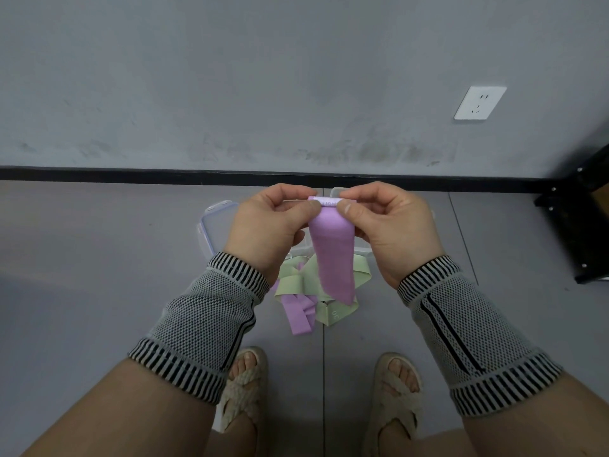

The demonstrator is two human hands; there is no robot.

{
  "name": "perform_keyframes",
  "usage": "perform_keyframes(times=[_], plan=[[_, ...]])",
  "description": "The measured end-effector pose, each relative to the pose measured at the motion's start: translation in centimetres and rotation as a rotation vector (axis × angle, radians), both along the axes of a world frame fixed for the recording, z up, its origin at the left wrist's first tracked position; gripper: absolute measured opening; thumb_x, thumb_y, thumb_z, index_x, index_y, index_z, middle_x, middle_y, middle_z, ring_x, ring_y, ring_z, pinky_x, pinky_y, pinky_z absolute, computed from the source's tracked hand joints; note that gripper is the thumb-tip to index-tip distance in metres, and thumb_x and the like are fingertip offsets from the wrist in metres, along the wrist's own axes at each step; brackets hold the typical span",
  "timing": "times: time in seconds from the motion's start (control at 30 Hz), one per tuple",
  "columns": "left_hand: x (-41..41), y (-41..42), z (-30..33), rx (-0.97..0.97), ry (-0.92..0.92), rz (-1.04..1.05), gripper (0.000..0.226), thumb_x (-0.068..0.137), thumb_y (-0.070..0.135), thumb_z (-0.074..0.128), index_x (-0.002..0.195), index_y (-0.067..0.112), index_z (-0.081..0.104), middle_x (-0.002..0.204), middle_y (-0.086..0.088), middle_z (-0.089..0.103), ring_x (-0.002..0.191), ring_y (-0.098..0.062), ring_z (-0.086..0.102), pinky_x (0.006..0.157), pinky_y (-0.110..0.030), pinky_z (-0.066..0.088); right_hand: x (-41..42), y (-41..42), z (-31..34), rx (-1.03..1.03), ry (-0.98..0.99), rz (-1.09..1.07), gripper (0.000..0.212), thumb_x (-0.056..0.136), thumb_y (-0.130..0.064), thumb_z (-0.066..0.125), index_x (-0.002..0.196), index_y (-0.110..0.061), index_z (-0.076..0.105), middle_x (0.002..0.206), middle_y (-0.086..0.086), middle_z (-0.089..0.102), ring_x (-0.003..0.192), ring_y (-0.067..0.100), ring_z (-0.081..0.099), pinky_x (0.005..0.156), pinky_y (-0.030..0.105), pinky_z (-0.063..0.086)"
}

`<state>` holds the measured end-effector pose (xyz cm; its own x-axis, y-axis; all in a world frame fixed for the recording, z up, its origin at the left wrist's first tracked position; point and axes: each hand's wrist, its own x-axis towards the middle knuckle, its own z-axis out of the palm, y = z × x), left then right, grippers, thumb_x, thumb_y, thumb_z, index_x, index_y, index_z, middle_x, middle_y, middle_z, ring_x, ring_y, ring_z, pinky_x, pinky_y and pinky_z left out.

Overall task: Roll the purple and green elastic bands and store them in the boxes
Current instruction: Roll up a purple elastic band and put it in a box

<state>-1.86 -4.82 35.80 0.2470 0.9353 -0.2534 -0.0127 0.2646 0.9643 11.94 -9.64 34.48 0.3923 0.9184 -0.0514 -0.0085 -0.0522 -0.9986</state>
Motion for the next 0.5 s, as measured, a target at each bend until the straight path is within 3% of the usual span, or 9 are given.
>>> perform_keyframes(times=[0.13,0.33,0.4,0.5], plan=[[-0.13,0.07,0.04,0.004,0.044,-0.023,0.008,0.082,0.008,0.067,0.081,0.016,0.068,0.071,-0.001,0.065,0.068,-0.015,0.056,0.054,-0.020,0.043,0.06,-0.03,-0.10,0.005,-0.008,-0.004,0.022,0.079,-0.003,0.071,0.074,-0.024,0.070,0.082,0.010,0.072,0.077,0.021,0.068,0.076,0.041,0.058],[-0.22,0.13,0.00,0.046,0.019,-0.013,0.015,0.082,-0.001,0.064,0.078,0.013,0.067,0.060,0.003,0.063,0.053,-0.009,0.047,0.052,-0.020,0.039,-0.01,0.01,-0.05,0.019,0.006,0.030,0.023,0.081,-0.001,0.068,0.079,-0.023,0.070,0.084,0.010,0.070,0.079,0.020,0.066,0.079,0.038,0.056],[-0.30,0.12,-0.07,0.073,0.019,-0.023,0.016,0.082,-0.003,0.063,0.079,0.012,0.067,0.062,0.000,0.063,0.049,-0.007,0.045,0.049,-0.018,0.038,-0.10,-0.06,0.04,0.004,0.005,0.058,0.015,0.083,-0.004,0.068,0.087,-0.019,0.070,0.087,0.009,0.071,0.080,0.018,0.067,0.079,0.037,0.056],[-0.20,-0.05,-0.09,0.118,0.033,-0.041,0.015,0.082,-0.002,0.063,0.083,0.012,0.067,0.069,-0.002,0.066,0.049,-0.003,0.052,0.049,-0.015,0.040,-0.23,-0.04,0.02,-0.015,-0.056,0.067,0.015,0.083,-0.006,0.068,0.081,-0.020,0.071,0.083,0.006,0.072,0.077,0.017,0.067,0.077,0.035,0.057]])
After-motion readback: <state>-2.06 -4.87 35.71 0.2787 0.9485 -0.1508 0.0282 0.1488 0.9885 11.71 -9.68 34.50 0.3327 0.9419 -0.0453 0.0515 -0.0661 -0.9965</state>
